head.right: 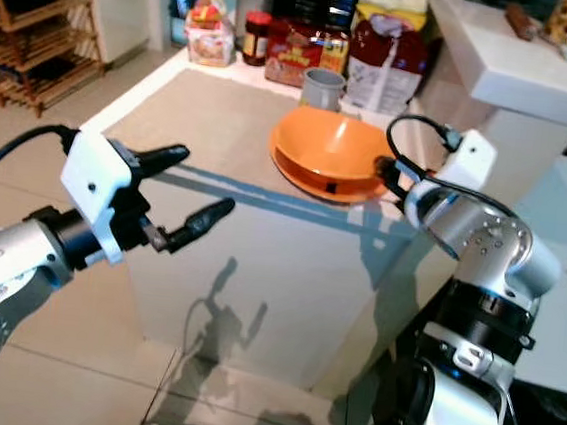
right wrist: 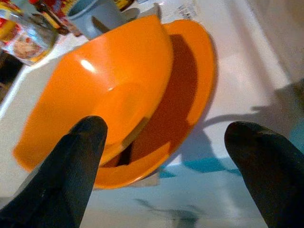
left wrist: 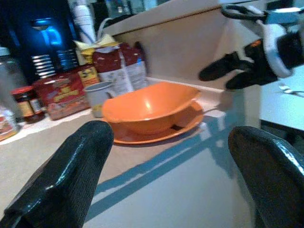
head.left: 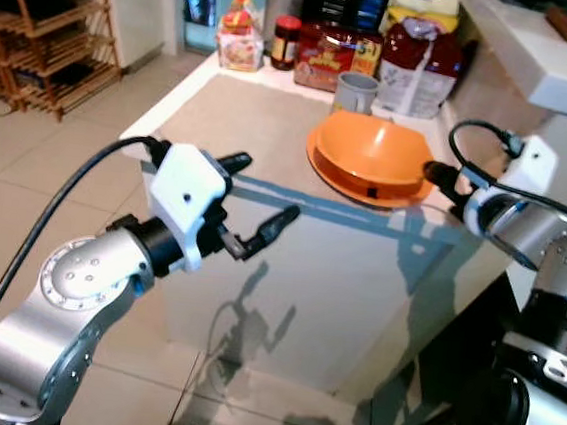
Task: Setting the table
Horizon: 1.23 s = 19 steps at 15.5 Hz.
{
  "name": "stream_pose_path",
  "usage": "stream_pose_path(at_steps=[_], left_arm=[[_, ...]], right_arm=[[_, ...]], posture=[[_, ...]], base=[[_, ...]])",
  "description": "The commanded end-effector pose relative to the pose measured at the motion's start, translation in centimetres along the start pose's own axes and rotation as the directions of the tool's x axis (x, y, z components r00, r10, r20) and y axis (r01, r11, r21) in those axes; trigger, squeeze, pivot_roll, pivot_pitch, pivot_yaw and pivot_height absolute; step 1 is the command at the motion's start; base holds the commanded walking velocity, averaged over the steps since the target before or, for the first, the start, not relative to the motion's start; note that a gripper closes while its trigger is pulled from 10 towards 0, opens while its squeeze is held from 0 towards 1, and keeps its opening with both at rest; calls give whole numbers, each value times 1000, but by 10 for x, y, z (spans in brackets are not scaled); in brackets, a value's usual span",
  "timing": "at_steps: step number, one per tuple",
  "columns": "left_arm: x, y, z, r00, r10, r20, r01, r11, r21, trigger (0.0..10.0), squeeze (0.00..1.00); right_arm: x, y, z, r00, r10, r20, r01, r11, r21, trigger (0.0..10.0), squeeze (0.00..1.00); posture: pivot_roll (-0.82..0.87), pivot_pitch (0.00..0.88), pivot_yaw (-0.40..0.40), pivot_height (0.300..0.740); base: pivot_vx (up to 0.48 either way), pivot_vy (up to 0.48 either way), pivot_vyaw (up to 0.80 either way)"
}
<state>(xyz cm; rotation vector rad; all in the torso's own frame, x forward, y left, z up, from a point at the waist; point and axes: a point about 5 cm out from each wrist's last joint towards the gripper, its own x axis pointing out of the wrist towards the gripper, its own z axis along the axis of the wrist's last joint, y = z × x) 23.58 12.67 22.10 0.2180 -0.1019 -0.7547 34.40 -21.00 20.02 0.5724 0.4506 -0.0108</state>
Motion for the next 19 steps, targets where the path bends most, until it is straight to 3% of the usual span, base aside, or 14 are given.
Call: stream_pose_path(at_steps=[1, 2, 4, 5, 6, 8, 9, 10, 11, 19], left_arm=[[0, -4, 2, 1000, -31, 0, 31, 1000, 3, 10000, 0], [0, -4, 2, 999, -32, -2, 32, 999, 2, 10000, 0], [1, -3, 3, 999, -36, -2, 36, 999, 0, 10000, 0], [1, -4, 3, 999, -39, -2, 39, 999, -1, 10000, 0], [1, -4, 3, 999, -40, -2, 40, 999, -1, 10000, 0], [2, -3, 4, 999, -41, 3, 41, 999, 1, 10000, 0], [2, -3, 5, 999, -40, 3, 40, 999, 3, 10000, 0], [1, -2, 5, 999, -40, 2, 40, 999, 4, 10000, 0], [1, -2, 5, 999, -42, 0, 42, 999, 4, 10000, 0], [2, -3, 5, 998, -60, -1, 60, 998, 1, 10000, 0]], right_arm=[[1, 4, 4, 1000, 25, 13, -25, 1000, 13, 10000, 0], [5, 5, 1, 999, 35, -8, -35, 999, 24, 9647, 0], [15, 7, -6, 998, 52, -26, -50, 996, 75, 6549, 0], [21, 6, -7, 999, 49, -13, -47, 993, 105, 5882, 0], [24, 6, -7, 999, 50, -1, -49, 991, 123, 5922, 0], [31, 10, -5, 997, 70, 13, -71, 986, 152, 6980, 0], [33, 12, -3, 997, 78, 22, -81, 985, 154, 8549, 0], [34, 13, -2, 997, 78, 25, -81, 985, 153, 8863, 0], [36, 13, 3, 996, 69, 48, -76, 984, 162, 10000, 0], [50, 6, 9, 994, 32, 108, -55, 973, 224, 10000, 0]], posture=[[145, 0, -66, 740], [144, 0, -63, 740], [145, 0, -60, 740], [146, 0, -59, 740], [150, 0, -58, 740], [156, 0, -58, 740], [156, 0, -58, 740], [156, 0, -58, 740], [159, 3, -57, 740], [162, 4, -48, 740]], base=[[0, 0, 0], [0, 0, 0], [0, 0, 0], [0, 0, 0], [0, 0, 0], [0, 0, 0], [0, 0, 0], [0, 0, 0], [0, 0, 0], [0, 0, 0]])
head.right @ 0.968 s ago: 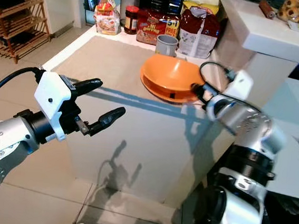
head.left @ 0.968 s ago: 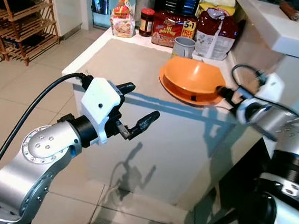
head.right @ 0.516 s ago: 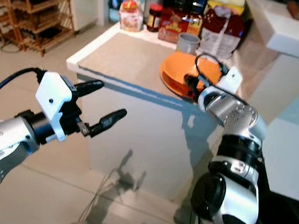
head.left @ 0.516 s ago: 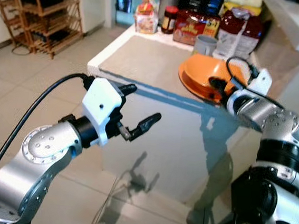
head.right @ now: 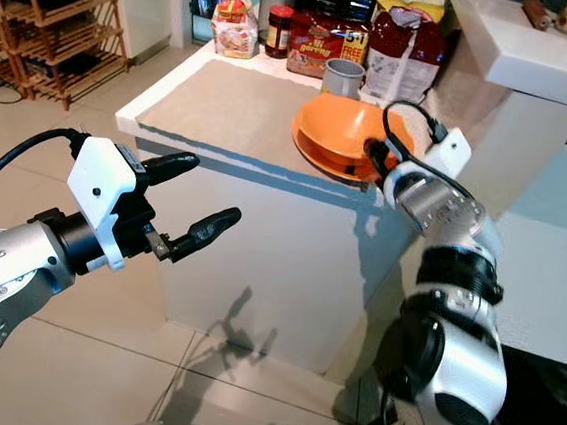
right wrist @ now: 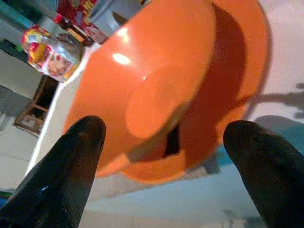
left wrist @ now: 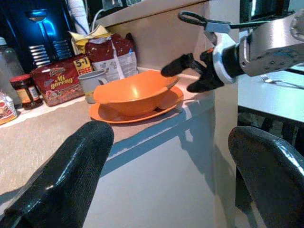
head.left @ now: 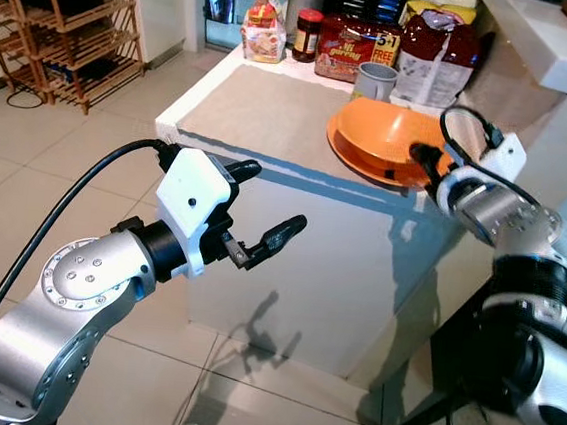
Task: Setting the table
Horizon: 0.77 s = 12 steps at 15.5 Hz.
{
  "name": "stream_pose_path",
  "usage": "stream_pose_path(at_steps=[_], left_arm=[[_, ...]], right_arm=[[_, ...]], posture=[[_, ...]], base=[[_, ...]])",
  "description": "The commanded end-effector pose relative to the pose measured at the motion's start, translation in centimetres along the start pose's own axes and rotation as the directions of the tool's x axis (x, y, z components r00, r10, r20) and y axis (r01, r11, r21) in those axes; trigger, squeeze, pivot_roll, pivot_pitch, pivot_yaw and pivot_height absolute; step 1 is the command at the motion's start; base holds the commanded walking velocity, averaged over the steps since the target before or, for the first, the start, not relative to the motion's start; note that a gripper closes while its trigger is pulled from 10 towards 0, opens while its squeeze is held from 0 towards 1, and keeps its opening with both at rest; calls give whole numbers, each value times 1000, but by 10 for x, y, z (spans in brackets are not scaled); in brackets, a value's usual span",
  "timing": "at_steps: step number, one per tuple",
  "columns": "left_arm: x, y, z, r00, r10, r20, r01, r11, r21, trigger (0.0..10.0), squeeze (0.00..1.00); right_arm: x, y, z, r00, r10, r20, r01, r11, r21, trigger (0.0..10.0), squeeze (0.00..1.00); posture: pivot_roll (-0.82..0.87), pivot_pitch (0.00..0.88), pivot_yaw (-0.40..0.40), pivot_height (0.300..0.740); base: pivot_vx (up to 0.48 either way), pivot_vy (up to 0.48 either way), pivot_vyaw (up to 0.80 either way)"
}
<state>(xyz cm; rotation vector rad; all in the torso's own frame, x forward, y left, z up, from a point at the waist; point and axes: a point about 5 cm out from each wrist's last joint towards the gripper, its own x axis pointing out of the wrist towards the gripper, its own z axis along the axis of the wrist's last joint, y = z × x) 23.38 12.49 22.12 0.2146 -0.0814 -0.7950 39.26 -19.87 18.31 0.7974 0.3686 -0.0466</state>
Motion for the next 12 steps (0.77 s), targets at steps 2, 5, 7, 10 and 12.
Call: stream_pose_path(at_steps=[2, 5, 7, 10, 12], left_arm=[[2, 0, 5, 1000, -21, 10, 21, 1000, 15, 10000, 0], [3, 0, 5, 1000, -29, 8, 29, 999, 18, 10000, 0], [2, 0, 5, 999, -32, 8, 32, 999, 19, 10000, 0], [2, 0, 6, 999, -34, 6, 34, 999, 21, 10000, 0], [2, 0, 6, 999, -36, 5, 36, 999, 22, 10000, 0]], right_arm=[[5, 6, 9, 998, 23, 51, -24, 999, 26, 10000, 0], [9, 9, 12, 996, 1, 85, -4, 999, 33, 6784, 0], [12, 8, 12, 995, -23, 100, 18, 999, 43, 4275, 0], [14, 8, 10, 994, -24, 107, 18, 998, 57, 0, 0], [15, 8, 9, 994, -24, 111, 17, 998, 65, 0, 0]], posture=[[162, 4, -48, 740], [174, 0, -50, 740], [177, 0, -51, 740], [182, 1, -52, 740], [191, 1, -50, 740]], base=[[0, 0, 0], [0, 0, 0], [0, 0, 0], [0, 0, 0], [0, 0, 0]])
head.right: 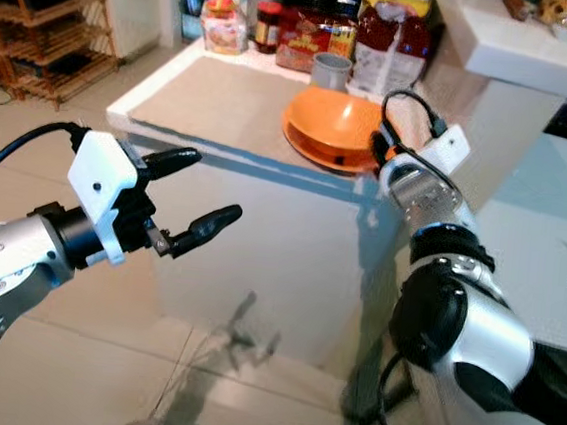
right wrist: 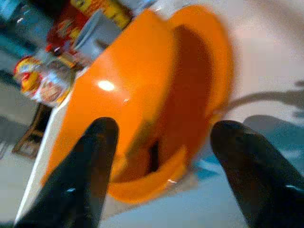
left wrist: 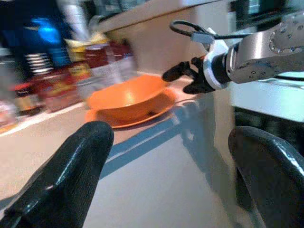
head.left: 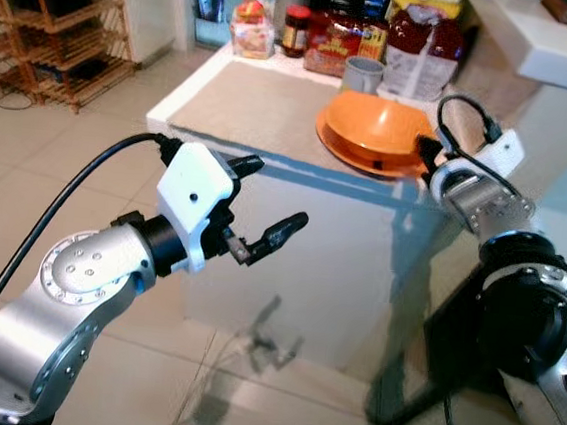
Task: Setting the table
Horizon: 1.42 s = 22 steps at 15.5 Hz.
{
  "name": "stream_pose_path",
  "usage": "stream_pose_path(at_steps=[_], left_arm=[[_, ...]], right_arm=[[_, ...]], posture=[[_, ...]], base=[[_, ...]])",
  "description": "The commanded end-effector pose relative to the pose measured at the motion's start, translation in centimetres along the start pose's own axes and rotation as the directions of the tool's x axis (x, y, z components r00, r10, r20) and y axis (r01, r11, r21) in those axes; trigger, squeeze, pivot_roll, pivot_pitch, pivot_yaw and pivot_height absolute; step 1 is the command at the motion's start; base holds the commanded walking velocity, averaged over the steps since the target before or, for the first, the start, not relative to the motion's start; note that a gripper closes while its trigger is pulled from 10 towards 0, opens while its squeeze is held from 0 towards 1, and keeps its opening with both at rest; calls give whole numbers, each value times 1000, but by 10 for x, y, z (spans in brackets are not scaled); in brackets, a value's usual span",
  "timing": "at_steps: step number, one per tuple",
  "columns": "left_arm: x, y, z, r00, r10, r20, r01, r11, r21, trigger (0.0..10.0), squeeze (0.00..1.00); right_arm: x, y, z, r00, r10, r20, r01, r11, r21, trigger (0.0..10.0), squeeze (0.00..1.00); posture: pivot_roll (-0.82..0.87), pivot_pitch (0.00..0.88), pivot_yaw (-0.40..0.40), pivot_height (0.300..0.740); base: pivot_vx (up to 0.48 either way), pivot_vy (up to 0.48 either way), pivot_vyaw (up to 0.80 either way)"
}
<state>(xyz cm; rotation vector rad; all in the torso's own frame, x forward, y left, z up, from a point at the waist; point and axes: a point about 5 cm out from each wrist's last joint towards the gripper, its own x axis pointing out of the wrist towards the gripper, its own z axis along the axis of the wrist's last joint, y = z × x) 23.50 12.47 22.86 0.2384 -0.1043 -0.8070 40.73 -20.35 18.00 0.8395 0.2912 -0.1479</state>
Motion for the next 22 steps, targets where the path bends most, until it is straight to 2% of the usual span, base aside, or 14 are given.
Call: stream_pose_path(at_steps=[1, 12, 19, 22], left_arm=[[0, -2, -1, 1000, -25, -9, 25, 1000, -7, 10000, 0], [0, 0, 0, 1000, -27, -13, 27, 1000, 4, 10000, 0], [2, 0, 0, 999, -31, -12, 31, 1000, 6, 10000, 0], [4, 0, -2, 1000, -27, -14, 27, 1000, 9, 10000, 0]], right_arm=[[1, 12, 2, 999, 33, 8, -33, 999, 14, 0, 0], [1, 15, 8, 998, 41, 50, -43, 998, 48, 0, 0], [2, 17, 2, 998, 58, 26, -59, 997, 47, 0, 0], [2, 16, 2, 997, 71, 19, -72, 994, 82, 0, 0]], posture=[[194, 0, -50, 740], [206, 0, -50, 740], [196, 0, -53, 740], [183, 0, -54, 740]], base=[[0, 0, 0], [0, 0, 0], [0, 0, 0], [0, 0, 0]])
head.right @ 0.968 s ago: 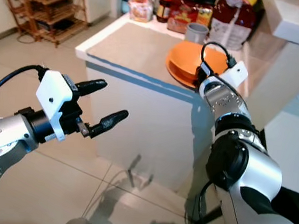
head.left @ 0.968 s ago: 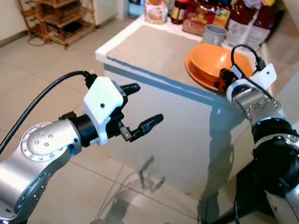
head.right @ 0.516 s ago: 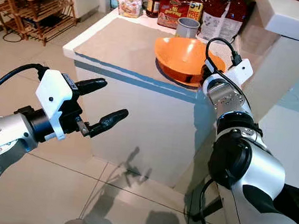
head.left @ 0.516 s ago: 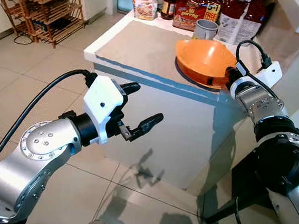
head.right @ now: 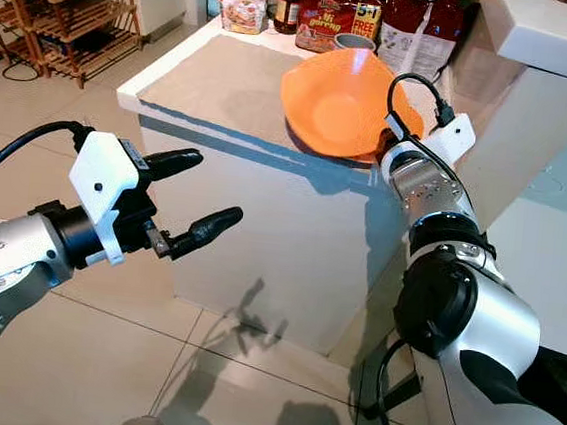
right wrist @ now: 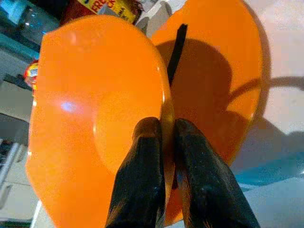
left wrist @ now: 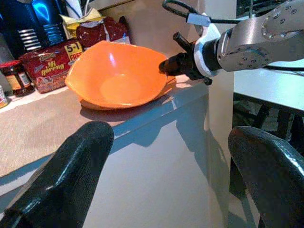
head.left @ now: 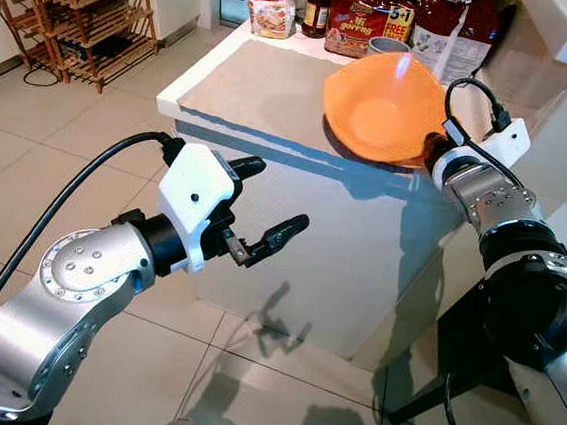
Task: Setting the table
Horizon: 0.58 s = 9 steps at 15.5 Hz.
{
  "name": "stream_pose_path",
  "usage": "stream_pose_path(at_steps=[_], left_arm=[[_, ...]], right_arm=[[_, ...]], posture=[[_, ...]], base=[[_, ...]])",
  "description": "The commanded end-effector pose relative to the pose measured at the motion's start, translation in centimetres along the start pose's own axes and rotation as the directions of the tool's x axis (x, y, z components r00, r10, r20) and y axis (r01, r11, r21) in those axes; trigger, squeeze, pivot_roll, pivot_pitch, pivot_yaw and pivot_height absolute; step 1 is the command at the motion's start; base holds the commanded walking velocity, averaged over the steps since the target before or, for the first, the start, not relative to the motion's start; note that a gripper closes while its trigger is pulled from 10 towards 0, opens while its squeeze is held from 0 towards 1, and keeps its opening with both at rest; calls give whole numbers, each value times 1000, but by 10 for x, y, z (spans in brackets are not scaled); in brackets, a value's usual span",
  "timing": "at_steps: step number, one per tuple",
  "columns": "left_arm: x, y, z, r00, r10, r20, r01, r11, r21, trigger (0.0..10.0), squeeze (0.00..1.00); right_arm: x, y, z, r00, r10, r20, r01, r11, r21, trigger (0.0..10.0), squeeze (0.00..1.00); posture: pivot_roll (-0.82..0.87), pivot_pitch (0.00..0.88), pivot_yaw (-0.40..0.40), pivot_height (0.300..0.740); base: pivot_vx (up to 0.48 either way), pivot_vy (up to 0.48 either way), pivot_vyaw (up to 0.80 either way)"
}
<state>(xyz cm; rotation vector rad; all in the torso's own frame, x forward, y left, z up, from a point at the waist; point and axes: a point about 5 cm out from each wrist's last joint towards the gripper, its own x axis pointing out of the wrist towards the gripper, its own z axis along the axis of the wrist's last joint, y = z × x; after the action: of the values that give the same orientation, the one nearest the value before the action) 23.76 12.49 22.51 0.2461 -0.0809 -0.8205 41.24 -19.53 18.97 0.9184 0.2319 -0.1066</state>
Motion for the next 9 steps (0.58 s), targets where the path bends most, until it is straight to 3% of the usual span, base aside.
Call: stream_pose_path(at_steps=[1, 5, 7, 9], left_arm=[[3, -1, 2, 1000, -11, 9, 11, 1000, 11, 10000, 0], [5, 4, 2, 1000, 11, 25, -11, 1000, 10, 10000, 0], [7, 13, 2, 995, 86, 40, -87, 996, 6, 10000, 0], [5, 35, 3, 962, 267, 59, -270, 962, 34, 10000, 0]], right_arm=[[0, 4, 2, 1000, 8, -10, -8, 1000, 16, 0, 0], [0, 10, 8, 999, 36, -1, -36, 999, 38, 0, 0], [-1, 14, 12, 998, 59, 5, -59, 997, 58, 0, 0], [-2, 22, 19, 993, 122, -4, -121, 988, 94, 0, 0]], posture=[[181, 0, -53, 740], [156, 0, -38, 740], [154, 0, -37, 740], [139, 0, -27, 740]], base=[[0, 0, 0], [0, 0, 0], [0, 0, 0], [0, 0, 0]])
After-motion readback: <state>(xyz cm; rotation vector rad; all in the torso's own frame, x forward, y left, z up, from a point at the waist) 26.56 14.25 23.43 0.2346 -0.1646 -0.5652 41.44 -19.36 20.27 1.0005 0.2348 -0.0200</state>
